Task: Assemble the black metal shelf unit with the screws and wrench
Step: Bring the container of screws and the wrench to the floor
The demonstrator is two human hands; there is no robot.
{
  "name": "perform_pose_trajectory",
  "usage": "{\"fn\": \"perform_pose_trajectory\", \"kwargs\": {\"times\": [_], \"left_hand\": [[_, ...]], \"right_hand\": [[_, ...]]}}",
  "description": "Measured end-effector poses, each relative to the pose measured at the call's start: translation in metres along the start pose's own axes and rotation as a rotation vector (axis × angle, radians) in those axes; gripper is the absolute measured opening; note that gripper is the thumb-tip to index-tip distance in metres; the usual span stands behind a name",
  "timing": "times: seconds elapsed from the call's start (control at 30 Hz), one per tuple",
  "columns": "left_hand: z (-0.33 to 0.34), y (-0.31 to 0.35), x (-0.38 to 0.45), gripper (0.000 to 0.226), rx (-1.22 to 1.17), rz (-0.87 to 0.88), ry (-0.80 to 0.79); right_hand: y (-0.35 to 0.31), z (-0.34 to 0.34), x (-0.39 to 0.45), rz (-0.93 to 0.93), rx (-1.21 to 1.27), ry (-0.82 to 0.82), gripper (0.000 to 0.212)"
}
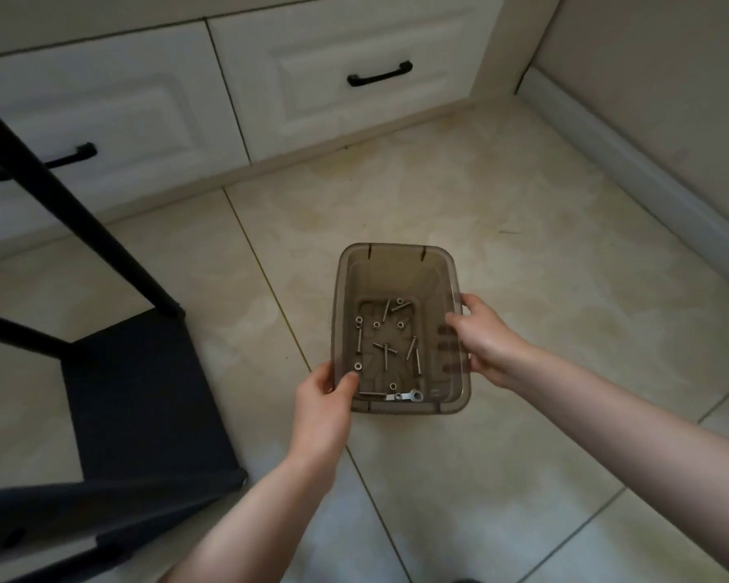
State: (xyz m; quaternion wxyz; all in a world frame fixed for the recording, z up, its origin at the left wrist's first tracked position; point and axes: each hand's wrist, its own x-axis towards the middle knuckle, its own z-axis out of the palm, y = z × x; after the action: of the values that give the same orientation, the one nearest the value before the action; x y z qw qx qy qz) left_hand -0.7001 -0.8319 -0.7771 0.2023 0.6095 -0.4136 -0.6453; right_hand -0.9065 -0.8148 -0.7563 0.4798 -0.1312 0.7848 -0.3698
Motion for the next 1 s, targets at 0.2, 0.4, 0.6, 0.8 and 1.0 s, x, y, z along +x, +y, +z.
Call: {"fn": "perform_pose_trajectory", "kwargs": {"times": [0.2,0.4,0.6,0.8,1.0], "left_hand": [[-0.013,0.008,-0.008,0.03,0.1,-0.01,-0.133],[-0.019,0.021,-0.016,0.045,-0.008,-0.014,-0.087],[-0.029,0.031,-0.034,0.054,0.115,0.014,-0.119],[-0.071,0.044,-0.081,0.055,0.278,0.118,-0.097],[-0.121,0.049,-0.156,0.036,0.295,0.121,-0.074]], "right_hand": [[-0.018,0.005,0.003,-0.025,-0.143,-0.026,0.026],[-0.014,0.004,0.0,-0.026,-0.146,-0.007,0.024],[-0.01,-0.002,-0.005,-0.044,-0.269,0.083,0.043],[-0.024,-0.014,-0.056,-0.252,-0.401,0.103,0.056],[-0.059,0.003,-0.138,-0.483,-0.452,-0.073,0.044]]}}
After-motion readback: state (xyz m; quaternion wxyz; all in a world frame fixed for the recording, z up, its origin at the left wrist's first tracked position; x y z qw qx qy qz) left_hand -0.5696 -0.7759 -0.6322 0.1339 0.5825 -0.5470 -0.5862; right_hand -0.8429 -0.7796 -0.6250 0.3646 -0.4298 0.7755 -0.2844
